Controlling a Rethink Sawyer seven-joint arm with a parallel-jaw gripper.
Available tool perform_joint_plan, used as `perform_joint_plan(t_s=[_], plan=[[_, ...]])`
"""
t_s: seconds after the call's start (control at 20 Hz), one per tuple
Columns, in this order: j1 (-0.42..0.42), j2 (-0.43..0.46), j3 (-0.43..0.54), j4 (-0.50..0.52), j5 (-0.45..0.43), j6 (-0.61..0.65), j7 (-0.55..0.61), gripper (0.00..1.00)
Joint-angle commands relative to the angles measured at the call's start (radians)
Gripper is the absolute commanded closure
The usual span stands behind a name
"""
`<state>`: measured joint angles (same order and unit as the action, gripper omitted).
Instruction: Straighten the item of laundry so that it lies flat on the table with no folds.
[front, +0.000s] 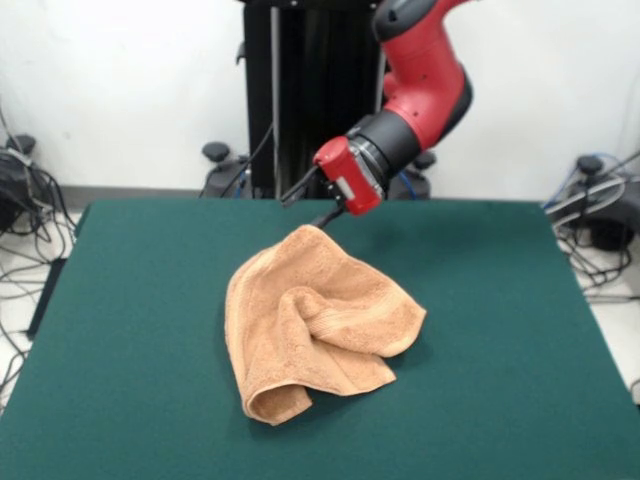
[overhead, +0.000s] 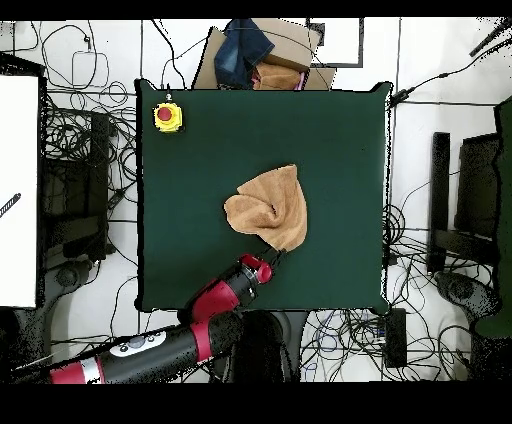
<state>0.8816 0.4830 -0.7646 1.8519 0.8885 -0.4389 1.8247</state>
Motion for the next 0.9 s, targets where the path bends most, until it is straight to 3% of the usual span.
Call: perform_joint_plan(t_s=[0.05,0.9], plan=[[0.013,0.062,0.067,-0.171,0.104,-0.013,0.089,0.00],[0.035,0.066,0.084,-0.174,0.138,-0.001,0.099,0.00]])
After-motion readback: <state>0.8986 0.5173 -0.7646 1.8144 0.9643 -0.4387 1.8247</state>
